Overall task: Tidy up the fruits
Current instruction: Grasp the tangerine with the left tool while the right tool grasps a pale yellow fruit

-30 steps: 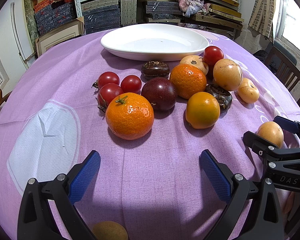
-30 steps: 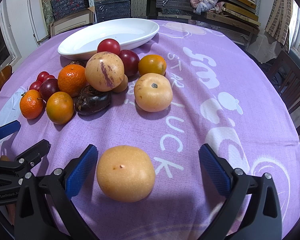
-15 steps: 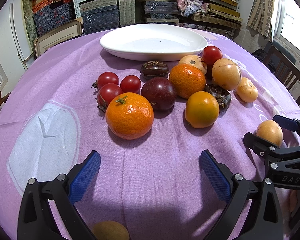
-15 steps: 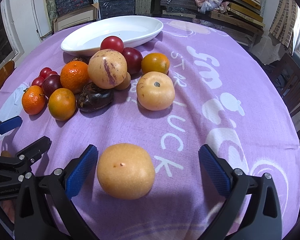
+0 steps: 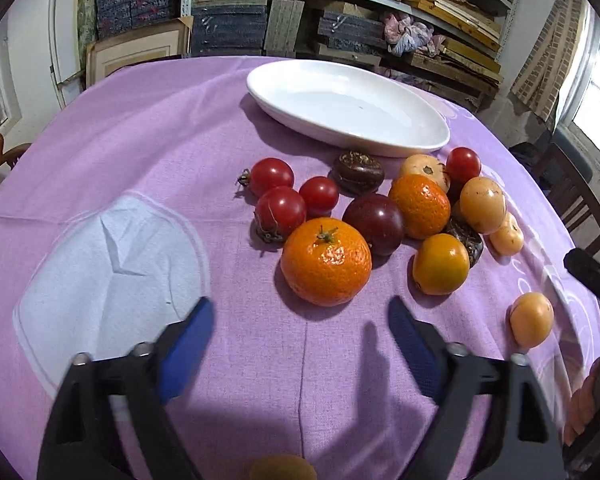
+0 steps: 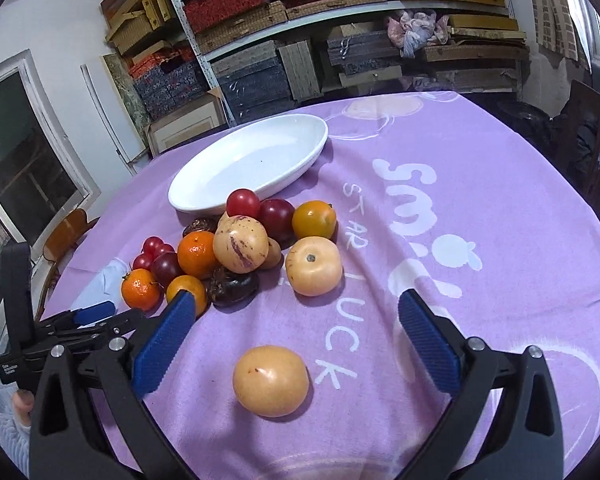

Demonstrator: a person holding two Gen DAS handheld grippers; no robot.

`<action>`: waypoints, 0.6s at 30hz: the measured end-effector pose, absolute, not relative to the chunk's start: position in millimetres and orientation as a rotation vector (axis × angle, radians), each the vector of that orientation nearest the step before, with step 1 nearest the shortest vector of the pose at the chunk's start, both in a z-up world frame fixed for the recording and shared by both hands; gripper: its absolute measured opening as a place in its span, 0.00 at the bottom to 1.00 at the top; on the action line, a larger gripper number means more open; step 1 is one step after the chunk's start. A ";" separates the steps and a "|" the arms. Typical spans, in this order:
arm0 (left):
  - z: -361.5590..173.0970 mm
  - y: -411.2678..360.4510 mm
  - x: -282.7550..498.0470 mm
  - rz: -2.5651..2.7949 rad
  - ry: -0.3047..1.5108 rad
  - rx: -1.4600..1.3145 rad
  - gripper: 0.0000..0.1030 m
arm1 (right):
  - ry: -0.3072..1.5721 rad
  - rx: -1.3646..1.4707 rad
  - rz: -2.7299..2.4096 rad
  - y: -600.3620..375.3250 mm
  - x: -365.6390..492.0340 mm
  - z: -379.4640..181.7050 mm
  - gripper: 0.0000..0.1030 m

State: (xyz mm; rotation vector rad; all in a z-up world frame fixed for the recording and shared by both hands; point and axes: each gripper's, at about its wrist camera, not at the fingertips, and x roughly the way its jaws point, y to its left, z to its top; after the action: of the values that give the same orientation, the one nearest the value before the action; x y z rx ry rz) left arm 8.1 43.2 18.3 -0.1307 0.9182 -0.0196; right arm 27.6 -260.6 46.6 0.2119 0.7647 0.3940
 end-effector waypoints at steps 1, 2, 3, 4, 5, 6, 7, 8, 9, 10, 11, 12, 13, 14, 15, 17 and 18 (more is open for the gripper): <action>18.0 41.4 10.2 -0.018 0.918 -0.114 0.67 | 0.755 0.206 0.389 -261.4 26.7 48.4 0.96; 17.1 39.9 10.9 -0.009 0.909 -0.097 0.66 | 0.745 0.196 0.384 -261.3 25.0 50.7 0.96; 16.3 38.5 11.9 -0.009 0.904 -0.086 0.65 | 0.735 0.178 0.383 -259.8 22.8 53.4 0.96; 15.9 36.8 13.5 -0.011 0.900 -0.077 0.65 | 0.731 0.158 0.379 -257.6 22.5 54.1 0.96; 15.8 35.4 14.4 -0.013 0.893 -0.072 0.65 | 0.729 0.135 0.372 -254.8 22.8 53.6 0.96; 16.1 34.1 15.1 -0.014 0.886 -0.067 0.65 | 0.729 0.109 0.366 -250.9 22.3 53.1 0.96; 16.8 32.1 15.9 -0.019 0.875 -0.058 0.65 | 0.732 0.086 0.364 -247.2 22.0 51.7 0.96; 17.7 31.0 16.3 -0.024 0.864 -0.049 0.65 | 0.734 0.069 0.365 -244.0 21.6 51.3 0.96; 19.1 29.6 16.9 -0.029 0.854 -0.045 0.65 | 0.735 0.052 0.365 -240.8 20.9 50.8 0.96; 20.0 28.7 17.1 -0.031 0.846 -0.042 0.65 | 0.734 0.038 0.364 -237.9 20.2 50.4 0.96; 19.9 28.6 17.4 -0.031 0.843 -0.041 0.65 | 0.733 0.027 0.362 -236.1 19.3 50.2 0.96; 19.4 28.7 18.9 -0.030 0.845 -0.042 0.65 | 0.729 0.017 0.360 -234.7 18.4 50.6 0.96; 18.2 29.4 20.1 -0.029 0.851 -0.047 0.65 | 0.727 0.013 0.360 -233.9 17.9 50.7 0.96; 17.4 31.2 21.7 -0.032 0.860 -0.054 0.65 | 0.727 0.010 0.361 -233.2 17.2 50.9 0.96; 16.5 32.9 24.2 -0.035 0.869 -0.062 0.64 | 0.730 0.007 0.362 -232.5 17.0 50.5 0.96; 15.8 35.9 26.8 -0.042 0.874 -0.079 0.56 | 0.739 -0.002 0.359 -230.7 17.8 49.3 0.96; 15.5 36.4 27.7 -0.053 0.876 -0.085 0.48 | 0.744 -0.007 0.359 -229.9 18.8 48.2 0.96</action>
State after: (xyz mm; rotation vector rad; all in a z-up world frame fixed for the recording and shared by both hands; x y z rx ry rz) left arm 27.7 36.4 15.5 -0.0846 0.8759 -0.0531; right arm 18.8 -229.9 48.2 -0.0067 0.7435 0.3592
